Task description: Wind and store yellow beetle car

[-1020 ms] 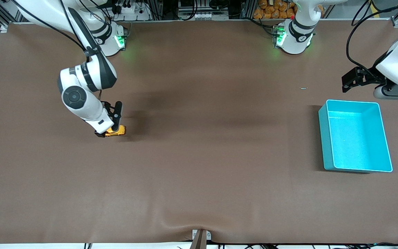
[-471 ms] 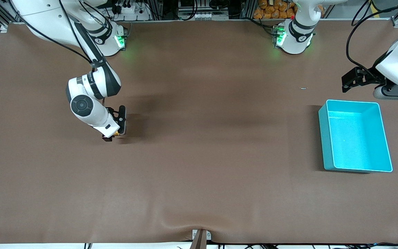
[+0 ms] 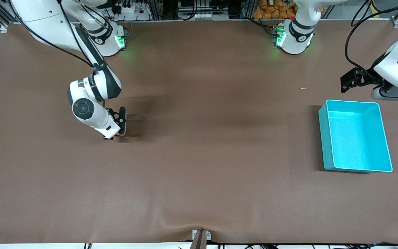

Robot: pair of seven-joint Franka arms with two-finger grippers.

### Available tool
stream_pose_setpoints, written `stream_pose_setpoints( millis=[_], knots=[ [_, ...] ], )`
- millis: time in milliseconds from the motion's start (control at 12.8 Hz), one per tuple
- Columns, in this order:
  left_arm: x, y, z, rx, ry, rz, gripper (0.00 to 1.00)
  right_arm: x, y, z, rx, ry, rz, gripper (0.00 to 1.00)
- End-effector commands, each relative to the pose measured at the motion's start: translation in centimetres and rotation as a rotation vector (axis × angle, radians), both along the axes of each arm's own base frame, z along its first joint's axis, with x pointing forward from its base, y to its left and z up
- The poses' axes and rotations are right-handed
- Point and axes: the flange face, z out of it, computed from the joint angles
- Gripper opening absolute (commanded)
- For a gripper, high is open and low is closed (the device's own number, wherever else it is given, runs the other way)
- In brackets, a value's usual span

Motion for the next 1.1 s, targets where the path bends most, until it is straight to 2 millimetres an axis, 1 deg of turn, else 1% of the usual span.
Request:
stream_pose_setpoints(
  millis=[0, 78, 157, 235, 314, 392, 471, 549, 706, 784, 863, 941, 1020],
  knots=[
    [-0.3, -2.5, 0.6, 0.006, -0.016, -0.042, 1.00, 0.5, -0.5, -0.4, -0.005, -0.002, 0.016, 0.60],
    [-0.5, -3.7, 0.8, 0.017, -0.024, -0.063, 1.00, 0.5, -0.5, -0.5, -0.005, 0.001, 0.016, 0.50],
    [-0.6, -4.8, 0.6, 0.031, -0.023, -0.083, 1.00, 0.6, -0.6, -0.5, -0.005, -0.001, 0.015, 0.40],
    [-0.2, -5.9, -0.3, 0.044, -0.015, -0.086, 1.00, 0.6, -0.6, -0.6, -0.005, 0.001, 0.013, 0.36],
    [0.3, -6.3, -1.0, 0.042, -0.017, -0.085, 1.00, 0.6, -0.6, -0.8, -0.005, 0.004, 0.013, 0.32],
    [0.6, -6.7, -1.2, 0.027, -0.030, -0.088, 1.00, 0.7, -0.9, -1.0, -0.005, 0.007, 0.007, 0.28],
    [1.0, -6.9, -1.5, 0.028, -0.040, -0.091, 1.00, 0.8, -1.2, -1.1, -0.005, 0.007, 0.002, 0.27],
    [1.4, -7.3, -2.3, 0.029, -0.035, -0.099, 1.00, 0.8, -1.3, -1.1, -0.006, 0.007, 0.001, 0.27],
    [2.0, -6.4, -3.1, 0.023, -0.018, -0.076, 1.00, 0.8, -1.4, -1.2, -0.006, 0.008, -0.001, 0.28],
    [2.1, -6.3, -3.4, 0.022, -0.013, -0.034, 1.00, 0.7, -1.5, -1.7, -0.007, 0.016, -0.001, 0.29],
    [2.4, -7.1, -4.6, 0.029, 0.000, 0.007, 1.00, 0.7, -2.0, -1.8, -0.006, 0.018, -0.011, 0.29],
    [2.7, -8.5, -5.8, 0.043, 0.009, 0.011, 1.00, 0.7, -2.1, -2.0, -0.006, 0.019, -0.011, 0.29],
    [2.8, -11.6, -6.9, 0.087, -0.017, -0.052, 1.00, 0.8, -2.4, -2.1, -0.003, 0.016, -0.011, 0.29]
  ],
)
